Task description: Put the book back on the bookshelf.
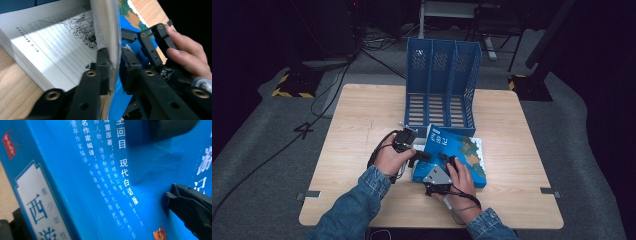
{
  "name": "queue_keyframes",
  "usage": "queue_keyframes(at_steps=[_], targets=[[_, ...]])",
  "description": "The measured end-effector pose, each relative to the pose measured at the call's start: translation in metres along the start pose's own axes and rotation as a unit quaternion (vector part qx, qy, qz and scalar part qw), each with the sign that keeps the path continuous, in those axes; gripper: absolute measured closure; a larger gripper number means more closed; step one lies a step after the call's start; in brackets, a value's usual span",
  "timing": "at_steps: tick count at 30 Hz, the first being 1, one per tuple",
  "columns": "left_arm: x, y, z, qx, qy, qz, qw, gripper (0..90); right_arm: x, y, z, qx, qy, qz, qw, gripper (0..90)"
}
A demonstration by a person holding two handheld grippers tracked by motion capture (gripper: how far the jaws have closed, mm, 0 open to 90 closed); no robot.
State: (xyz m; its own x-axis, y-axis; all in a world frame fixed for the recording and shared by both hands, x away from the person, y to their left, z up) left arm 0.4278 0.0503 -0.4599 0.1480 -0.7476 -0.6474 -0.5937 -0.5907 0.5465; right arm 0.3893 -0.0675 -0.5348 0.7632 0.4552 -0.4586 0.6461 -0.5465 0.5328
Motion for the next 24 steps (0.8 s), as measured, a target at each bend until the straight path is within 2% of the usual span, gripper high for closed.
queue_keyframes(at_steps=[1, 3, 6, 10, 11, 14, 16, 18, 21, 24], targets=[[0.000, -0.002, 0.000, -0.002, 0.002, 0.001, 1.0000, 68.9, 0.001, 0.000, -0.001, 0.003, -0.003, -0.003, 1.0000, 0.3], [0.000, -0.006, 0.000, -0.010, 0.004, 0.005, 0.9999, 67.9, 0.001, 0.001, -0.001, 0.004, -0.007, -0.006, 0.9999, 0.1], [-0.001, -0.008, 0.000, -0.009, 0.011, 0.005, 0.9999, 64.5, 0.002, 0.002, -0.002, 0.004, -0.015, -0.009, 0.9998, 0.2], [-0.002, -0.008, 0.000, -0.006, 0.018, 0.002, 0.9998, 60.4, 0.002, 0.004, -0.004, -0.015, -0.032, -0.008, 0.9993, 5.4], [-0.002, -0.008, 0.000, -0.004, 0.020, -0.001, 0.9998, 59.3, 0.001, 0.005, -0.005, -0.031, -0.041, -0.007, 0.9987, 7.4], [-0.005, -0.009, -0.001, -0.004, 0.028, -0.007, 0.9996, 57.8, 0.001, 0.005, -0.006, -0.037, -0.046, -0.010, 0.9982, 9.6], [-0.013, -0.012, -0.001, 0.003, 0.032, -0.025, 0.9992, 55.8, -0.002, 0.002, -0.008, -0.052, -0.053, -0.016, 0.9971, 17.1], [-0.018, -0.015, -0.002, 0.005, 0.039, -0.030, 0.9988, 54.7, -0.002, 0.002, -0.008, -0.055, -0.055, -0.015, 0.9968, 19.5], [-0.029, -0.019, -0.005, -0.010, 0.064, -0.017, 0.9978, 53.6, -0.006, 0.000, -0.011, -0.062, -0.058, -0.027, 0.9960, 37.2], [-0.037, -0.024, -0.006, -0.014, 0.082, -0.021, 0.9963, 53.0, -0.012, 0.004, -0.018, -0.072, -0.055, -0.023, 0.9957, 48.1]])
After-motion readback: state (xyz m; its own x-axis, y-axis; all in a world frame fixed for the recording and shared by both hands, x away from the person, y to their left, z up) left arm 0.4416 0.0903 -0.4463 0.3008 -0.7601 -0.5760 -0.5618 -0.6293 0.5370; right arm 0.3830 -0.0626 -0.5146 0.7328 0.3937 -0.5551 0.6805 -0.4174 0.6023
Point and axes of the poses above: each handheld gripper's, and its own axes: x roughly forward along the jaws, z roughly out of its underside, y roughly to its right, the point moved 5 cm from there along x, roughly forward along the jaws
